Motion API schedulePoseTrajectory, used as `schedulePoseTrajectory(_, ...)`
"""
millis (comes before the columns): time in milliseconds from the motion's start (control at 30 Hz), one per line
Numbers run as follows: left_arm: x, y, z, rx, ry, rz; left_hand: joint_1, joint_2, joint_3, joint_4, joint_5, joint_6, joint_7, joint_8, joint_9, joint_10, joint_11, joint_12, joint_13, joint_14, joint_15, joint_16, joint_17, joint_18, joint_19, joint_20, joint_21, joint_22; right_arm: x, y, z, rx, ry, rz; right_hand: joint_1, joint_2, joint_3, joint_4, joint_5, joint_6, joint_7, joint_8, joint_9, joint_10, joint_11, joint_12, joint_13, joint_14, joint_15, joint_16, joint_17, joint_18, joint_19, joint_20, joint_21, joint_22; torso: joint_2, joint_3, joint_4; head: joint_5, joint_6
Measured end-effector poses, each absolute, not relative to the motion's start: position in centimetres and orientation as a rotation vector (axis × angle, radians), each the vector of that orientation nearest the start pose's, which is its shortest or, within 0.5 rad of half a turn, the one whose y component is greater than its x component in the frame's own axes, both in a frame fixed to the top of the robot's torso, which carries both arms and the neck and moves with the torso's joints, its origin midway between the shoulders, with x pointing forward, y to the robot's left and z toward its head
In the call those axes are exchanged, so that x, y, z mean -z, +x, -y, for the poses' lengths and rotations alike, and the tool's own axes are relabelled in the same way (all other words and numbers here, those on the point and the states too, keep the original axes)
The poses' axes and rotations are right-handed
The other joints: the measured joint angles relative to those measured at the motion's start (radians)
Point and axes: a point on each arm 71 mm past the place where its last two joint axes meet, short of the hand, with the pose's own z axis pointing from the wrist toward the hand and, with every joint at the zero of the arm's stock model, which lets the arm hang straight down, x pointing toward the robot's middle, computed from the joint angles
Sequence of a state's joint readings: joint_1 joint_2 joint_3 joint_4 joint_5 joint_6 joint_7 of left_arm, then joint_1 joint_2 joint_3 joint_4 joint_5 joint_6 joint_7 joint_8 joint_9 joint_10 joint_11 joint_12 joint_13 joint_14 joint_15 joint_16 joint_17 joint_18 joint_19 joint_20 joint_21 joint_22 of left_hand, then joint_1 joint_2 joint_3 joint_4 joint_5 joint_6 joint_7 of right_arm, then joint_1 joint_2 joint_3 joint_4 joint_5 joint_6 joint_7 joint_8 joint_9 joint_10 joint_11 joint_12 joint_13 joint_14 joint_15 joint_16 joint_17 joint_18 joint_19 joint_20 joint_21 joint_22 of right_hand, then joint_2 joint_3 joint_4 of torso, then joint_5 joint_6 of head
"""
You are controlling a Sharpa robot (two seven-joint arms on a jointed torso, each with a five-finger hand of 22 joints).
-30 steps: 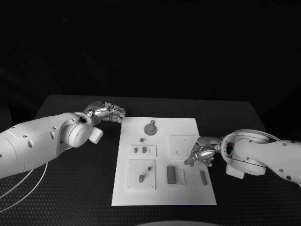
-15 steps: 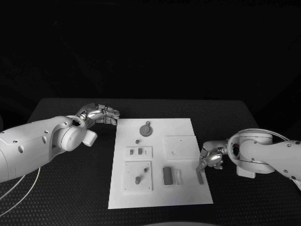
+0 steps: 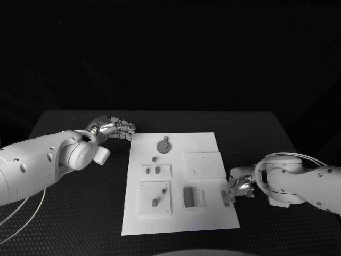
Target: Assemble the parts on the task board
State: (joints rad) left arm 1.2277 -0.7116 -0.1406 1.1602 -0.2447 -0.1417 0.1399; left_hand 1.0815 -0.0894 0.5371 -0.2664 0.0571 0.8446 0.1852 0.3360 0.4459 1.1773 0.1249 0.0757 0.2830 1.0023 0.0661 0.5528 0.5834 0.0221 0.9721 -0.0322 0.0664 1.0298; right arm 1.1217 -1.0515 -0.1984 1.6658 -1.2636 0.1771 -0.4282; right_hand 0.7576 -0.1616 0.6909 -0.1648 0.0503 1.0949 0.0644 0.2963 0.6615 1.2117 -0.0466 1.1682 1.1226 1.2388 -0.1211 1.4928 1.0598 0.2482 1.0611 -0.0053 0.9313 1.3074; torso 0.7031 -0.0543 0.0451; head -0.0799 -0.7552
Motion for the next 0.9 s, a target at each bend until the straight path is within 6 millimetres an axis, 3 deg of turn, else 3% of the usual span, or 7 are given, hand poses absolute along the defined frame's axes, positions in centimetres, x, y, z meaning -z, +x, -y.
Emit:
schedulePoseTrajectory(100, 23.3, 53.8, -24.7, 1.174, -0.982, -1.773, 0.0, 0.0, 0.0, 0.0, 0.0, 0.0, 0.0, 0.0, 0.0, 0.0, 0.0, 0.0, 0.0, 0.0, 0.0, 0.0, 0.001, 0.0, 0.0, 0.0, 0.0, 0.0, 30.2, 38.8, 27.4, -0.262, -0.033, -2.503, -0.006, -0.006, 0.004, 0.013, 0.0, 0.0, 0.0, 0.0, -0.002, 0.0, 0.0, 0.0, 0.0, 0.0, 0.0, 0.0, -0.001, 0.0, 0.0, 0.0, 0.0, 0.0, 0.0, 0.0, 0.0006, 0.0, -0.001)
schedulePoseTrajectory(333, 23.3, 53.8, -24.7, 1.175, -0.982, -1.774, 0.0, 0.0, 0.0, 0.0, 0.0, 0.0, 0.0, 0.0, 0.0, 0.0, 0.0, 0.0, 0.0, 0.0, 0.0, 0.0, 0.001, 0.0, 0.0, 0.0, 0.0, -0.001, 31.1, 38.7, 26.3, -0.257, -0.048, -2.497, -0.034, -0.05, 0.01, 0.072, 0.0, 0.016, 0.003, -0.003, -0.006, 0.002, -0.002, -0.006, -0.005, 0.0, 0.0, 0.0, -0.012, 0.0, 0.0, 0.0, -0.004, 0.0, 0.0, 0.0005, 0.0021, 0.002, -0.005)
schedulePoseTrajectory(533, 23.3, 53.7, -24.8, 1.174, -0.982, -1.774, 0.0, 0.0, 0.0, 0.0, 0.0, 0.0, 0.0, 0.0, 0.0, 0.0, 0.0, 0.0, 0.0, 0.0, 0.0, 0.0, 0.002, 0.0, 0.0, 0.0, 0.0, -0.001, 31.2, 38.9, 25.8, -0.247, -0.06, -2.465, -0.042, -0.058, 0.009, 0.082, 0.0, 0.015, -0.002, -0.004, -0.008, 0.0, 0.004, -0.015, -0.013, 0.0, 0.0, 0.0, -0.023, -0.001, 0.0, 0.0, -0.004, 0.0, 0.0, 0.0, 0.0032, 0.005, -0.007)
schedulePoseTrajectory(600, 23.3, 53.7, -24.9, 1.173, -0.983, -1.773, 0.0, 0.0, 0.0, 0.0, 0.0, 0.0, 0.0, 0.0, 0.0, 0.0, 0.0, 0.0, 0.0, 0.0, 0.0, -0.004, 0.002, 0.0, 0.0, 0.0, 0.0, -0.001, 31.2, 39.0, 25.6, -0.244, -0.071, -2.453, -0.037, -0.034, 0.005, 0.066, 0.0, 0.015, -0.002, -0.004, -0.008, -0.004, 0.008, -0.015, -0.014, -0.003, -0.001, 0.0, -0.026, -0.001, 0.0, 0.0, -0.004, 0.0, 0.0, -0.0001, 0.0031, 0.005, -0.008)
schedulePoseTrajectory(767, 23.3, 53.7, -24.9, 1.172, -0.983, -1.774, 0.0, 0.0, -0.003, 0.003, 0.0, 0.0, 0.0, 0.0, 0.0, 0.0, 0.0, 0.0, 0.0, 0.0, 0.0, -0.004, 0.002, 0.0, 0.0, 0.0, 0.0, -0.001, 31.4, 39.0, 25.0, -0.235, -0.102, -2.423, 0.008, 0.059, -0.01, -0.048, 0.0, 0.022, -0.007, -0.002, -0.008, -0.008, 0.007, -0.019, -0.015, -0.017, 0.002, 0.0, -0.043, -0.007, -0.003, 0.003, -0.004, 0.0, 0.0, -0.0012, 0.0024, 0.006, -0.008)
schedulePoseTrajectory(833, 23.3, 53.7, -24.9, 1.173, -0.983, -1.775, 0.0, 0.0, -0.003, 0.003, 0.0, 0.0, 0.0, 0.0, 0.0, 0.0, 0.0, 0.0, 0.0, 0.0, 0.0, -0.004, 0.002, 0.0, 0.0, 0.0, 0.0, -0.001, 31.5, 39.1, 24.9, -0.231, -0.112, -2.413, 0.014, 0.07, -0.011, -0.067, 0.0, 0.024, -0.009, 0.018, -0.011, -0.01, 0.008, -0.019, -0.016, -0.022, 0.001, 0.0, -0.05, -0.002, -0.004, 0.004, -0.004, 0.0, -0.001, -0.0014, 0.0024, 0.007, -0.008)
schedulePoseTrajectory(900, 23.3, 53.7, -24.9, 1.173, -0.983, -1.775, 0.0, 0.0, -0.003, 0.003, 0.0, 0.0, 0.0, 0.0, 0.0, 0.0, 0.0, 0.0, 0.0, 0.0, 0.0, -0.004, 0.003, 0.0, 0.0, 0.0, 0.0, -0.001, 31.4, 39.2, 24.5, -0.23, -0.125, -2.398, 0.016, 0.082, -0.01, -0.082, 0.0, 0.024, -0.01, 0.018, -0.013, -0.013, 0.009, -0.023, -0.016, -0.024, 0.001, 0.0, -0.056, 0.001, -0.004, 0.004, -0.004, 0.0, -0.001, -0.0014, 0.0025, 0.007, -0.008)
